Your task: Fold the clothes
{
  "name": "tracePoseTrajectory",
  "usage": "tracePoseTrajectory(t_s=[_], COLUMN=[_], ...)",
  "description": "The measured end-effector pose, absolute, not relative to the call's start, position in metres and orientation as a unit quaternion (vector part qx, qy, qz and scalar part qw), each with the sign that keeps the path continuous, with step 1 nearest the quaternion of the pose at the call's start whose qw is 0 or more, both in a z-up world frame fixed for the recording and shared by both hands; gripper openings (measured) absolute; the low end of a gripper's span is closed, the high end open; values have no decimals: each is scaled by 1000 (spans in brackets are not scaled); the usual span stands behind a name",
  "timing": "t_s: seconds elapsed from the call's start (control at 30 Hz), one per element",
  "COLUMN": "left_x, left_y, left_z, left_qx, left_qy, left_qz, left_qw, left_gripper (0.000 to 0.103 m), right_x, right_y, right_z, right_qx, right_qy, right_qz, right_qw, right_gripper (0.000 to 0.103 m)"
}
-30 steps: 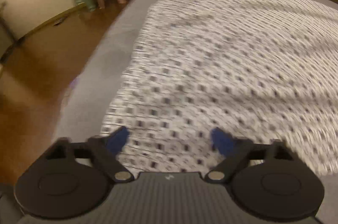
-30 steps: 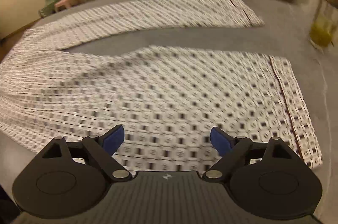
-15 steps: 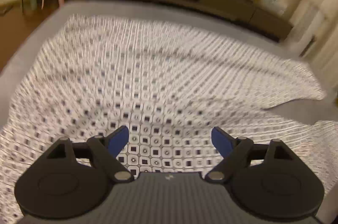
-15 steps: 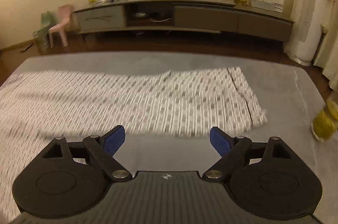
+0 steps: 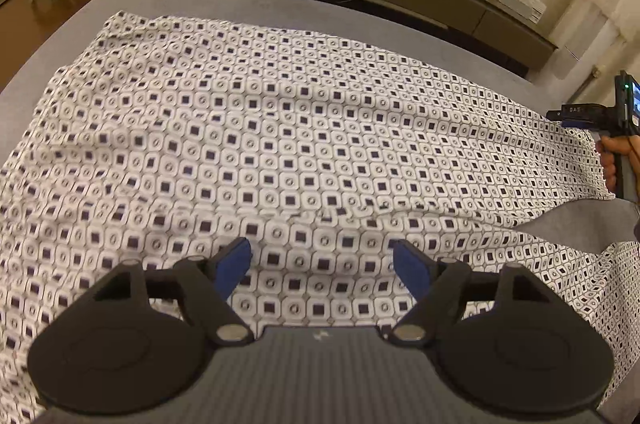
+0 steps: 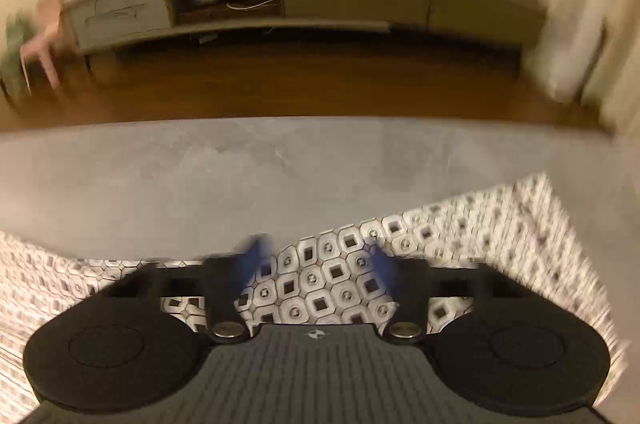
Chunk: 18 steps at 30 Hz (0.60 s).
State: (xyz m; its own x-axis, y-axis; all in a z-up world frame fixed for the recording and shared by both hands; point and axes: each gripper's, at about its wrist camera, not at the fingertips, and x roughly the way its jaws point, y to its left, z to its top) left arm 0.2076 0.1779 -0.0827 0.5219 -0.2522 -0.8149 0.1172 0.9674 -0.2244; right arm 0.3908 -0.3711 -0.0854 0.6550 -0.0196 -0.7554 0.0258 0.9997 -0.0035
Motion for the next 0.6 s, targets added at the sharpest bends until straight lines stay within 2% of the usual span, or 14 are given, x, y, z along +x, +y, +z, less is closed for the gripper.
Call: tracePoseTrajectory(t_s=[0.03,0.07,0.17,0.3,0.43,0.53,0.57,0.6], left_x=[210,212,216,209,201,198,198,197], left_y=[177,177,185,188,180,168,164,161], left_z=[-83,-84,-86,-79,-82,-89,-90,-91], left_qx=[-70,-73,-94,-113,-128,-130,-128,-126], left_qy=[478,479,482,472,479,490,492,492], left_qz=[-104,-100,-87,-77,-82,-86,-86,-86], left_qw=[869,869,867,871,864,858,857,857], left_gripper=[80,80,80,80,80,81,81,81], right_x=[390,382,346,219,75,39,42,44], right_y=[-367,-365,-362,-353,-348,-350,-352,-353], right_z=[-85,-81,-62,-25,-48,-67,-63,-60], right_qx=[-6,-14,-26,-27,-62,-92,-87,-83], right_qy=[411,399,359,297,350,372,366,360], right_qz=[-6,-4,5,43,70,43,38,33], right_qw=[912,917,933,953,932,923,926,929], right_gripper=[5,0,0,0,0,0,5,20])
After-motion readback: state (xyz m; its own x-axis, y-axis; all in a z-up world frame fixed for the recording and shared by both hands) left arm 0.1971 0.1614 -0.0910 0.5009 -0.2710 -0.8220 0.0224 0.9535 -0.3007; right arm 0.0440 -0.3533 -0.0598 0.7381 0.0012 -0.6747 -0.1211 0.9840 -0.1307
